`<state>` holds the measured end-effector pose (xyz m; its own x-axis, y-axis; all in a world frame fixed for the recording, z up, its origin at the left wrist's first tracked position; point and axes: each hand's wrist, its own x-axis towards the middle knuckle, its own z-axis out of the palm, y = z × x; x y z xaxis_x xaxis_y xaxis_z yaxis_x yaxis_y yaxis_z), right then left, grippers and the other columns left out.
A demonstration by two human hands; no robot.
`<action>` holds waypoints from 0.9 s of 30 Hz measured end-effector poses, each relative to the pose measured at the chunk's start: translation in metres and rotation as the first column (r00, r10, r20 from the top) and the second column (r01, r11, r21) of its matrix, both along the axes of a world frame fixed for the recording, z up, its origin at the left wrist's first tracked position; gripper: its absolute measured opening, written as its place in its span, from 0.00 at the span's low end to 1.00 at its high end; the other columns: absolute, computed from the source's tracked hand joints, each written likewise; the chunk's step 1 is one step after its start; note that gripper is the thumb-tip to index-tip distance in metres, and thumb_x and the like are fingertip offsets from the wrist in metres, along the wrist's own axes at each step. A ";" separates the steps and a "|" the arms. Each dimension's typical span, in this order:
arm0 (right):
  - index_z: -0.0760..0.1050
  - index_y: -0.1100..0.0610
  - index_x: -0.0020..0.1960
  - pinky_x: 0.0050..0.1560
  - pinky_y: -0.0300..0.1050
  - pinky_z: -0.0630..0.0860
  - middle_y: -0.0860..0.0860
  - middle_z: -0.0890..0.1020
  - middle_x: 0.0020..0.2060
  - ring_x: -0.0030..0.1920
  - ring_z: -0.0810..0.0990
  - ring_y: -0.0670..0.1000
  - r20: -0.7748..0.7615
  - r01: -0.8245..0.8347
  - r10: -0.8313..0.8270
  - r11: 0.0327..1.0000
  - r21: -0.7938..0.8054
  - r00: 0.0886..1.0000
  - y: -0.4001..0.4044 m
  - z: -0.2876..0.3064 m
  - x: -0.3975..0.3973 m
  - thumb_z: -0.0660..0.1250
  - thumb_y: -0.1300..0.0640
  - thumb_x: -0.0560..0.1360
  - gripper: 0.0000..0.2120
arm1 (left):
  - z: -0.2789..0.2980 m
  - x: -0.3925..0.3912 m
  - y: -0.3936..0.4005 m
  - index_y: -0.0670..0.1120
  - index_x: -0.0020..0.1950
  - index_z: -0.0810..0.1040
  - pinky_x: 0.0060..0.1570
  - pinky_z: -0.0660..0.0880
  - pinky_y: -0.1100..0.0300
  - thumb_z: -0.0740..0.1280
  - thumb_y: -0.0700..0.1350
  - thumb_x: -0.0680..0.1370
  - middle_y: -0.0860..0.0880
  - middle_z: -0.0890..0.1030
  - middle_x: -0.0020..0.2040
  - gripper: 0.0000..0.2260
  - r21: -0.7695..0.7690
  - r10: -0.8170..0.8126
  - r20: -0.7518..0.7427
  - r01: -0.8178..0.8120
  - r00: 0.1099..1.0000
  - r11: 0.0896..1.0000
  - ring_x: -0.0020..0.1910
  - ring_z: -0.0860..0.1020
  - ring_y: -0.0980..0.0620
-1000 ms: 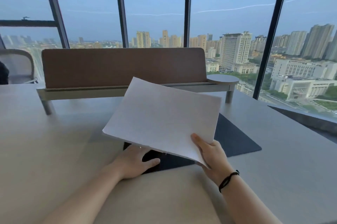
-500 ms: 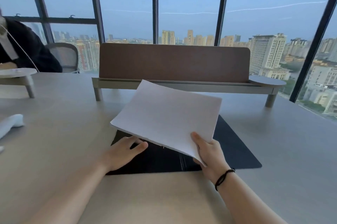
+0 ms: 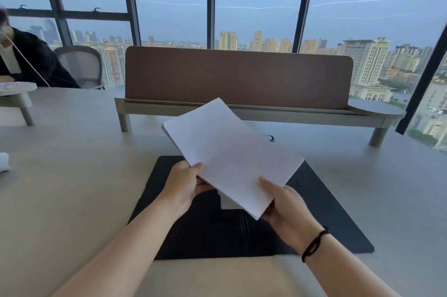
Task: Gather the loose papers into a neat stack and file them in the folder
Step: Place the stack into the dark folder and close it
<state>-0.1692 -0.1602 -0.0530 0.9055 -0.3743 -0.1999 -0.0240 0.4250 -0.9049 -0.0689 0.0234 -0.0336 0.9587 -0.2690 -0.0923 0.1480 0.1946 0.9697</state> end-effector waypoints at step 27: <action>0.82 0.64 0.60 0.54 0.58 0.83 0.62 0.87 0.55 0.52 0.87 0.63 -0.212 -0.349 0.311 0.921 -0.174 0.927 -0.121 0.013 -0.011 0.69 0.57 0.78 0.14 | 0.013 -0.015 -0.056 0.40 0.38 0.75 0.28 0.72 0.62 0.60 0.36 0.77 0.48 0.79 0.30 0.10 0.273 -0.135 0.030 0.122 0.990 0.954 0.26 0.78 0.52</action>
